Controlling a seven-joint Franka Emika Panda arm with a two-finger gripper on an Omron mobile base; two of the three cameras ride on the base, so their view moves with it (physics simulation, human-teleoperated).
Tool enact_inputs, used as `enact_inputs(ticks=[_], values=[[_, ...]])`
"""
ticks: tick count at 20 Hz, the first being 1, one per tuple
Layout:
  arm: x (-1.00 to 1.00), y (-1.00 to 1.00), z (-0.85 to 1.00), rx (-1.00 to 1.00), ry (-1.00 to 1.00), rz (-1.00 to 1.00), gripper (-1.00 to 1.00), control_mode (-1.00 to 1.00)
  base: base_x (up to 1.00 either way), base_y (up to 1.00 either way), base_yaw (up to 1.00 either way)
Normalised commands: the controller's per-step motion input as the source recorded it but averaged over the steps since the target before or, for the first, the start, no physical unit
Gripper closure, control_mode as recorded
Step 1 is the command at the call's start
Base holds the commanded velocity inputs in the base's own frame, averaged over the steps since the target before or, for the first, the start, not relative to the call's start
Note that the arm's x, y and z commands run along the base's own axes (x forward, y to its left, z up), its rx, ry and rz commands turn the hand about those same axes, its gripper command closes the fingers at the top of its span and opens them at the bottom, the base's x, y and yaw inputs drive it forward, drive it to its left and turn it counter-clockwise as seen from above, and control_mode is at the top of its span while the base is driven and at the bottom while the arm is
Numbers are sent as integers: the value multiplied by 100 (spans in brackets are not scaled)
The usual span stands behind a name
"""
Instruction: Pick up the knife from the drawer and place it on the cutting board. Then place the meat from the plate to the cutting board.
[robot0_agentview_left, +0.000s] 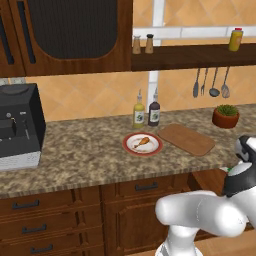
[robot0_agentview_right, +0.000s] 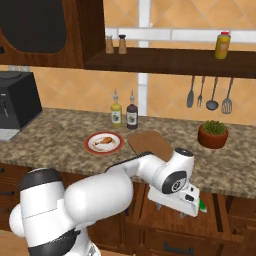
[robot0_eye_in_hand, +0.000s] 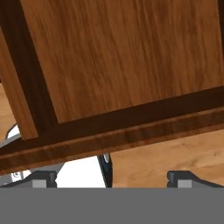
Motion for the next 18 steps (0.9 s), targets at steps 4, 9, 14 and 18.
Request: enact_inputs(ticks=[4, 9, 14, 18], values=[[15, -3, -3, 0, -6, 0, -100, -100, 0, 0, 0], [41, 0, -18, 0, -4, 0, -100, -100, 0, 0, 0], [-2, 0, -38, 0, -2, 0, -100, -100, 0, 0, 0], [-7, 0, -38, 0, 0, 0, -100, -100, 0, 0, 0]])
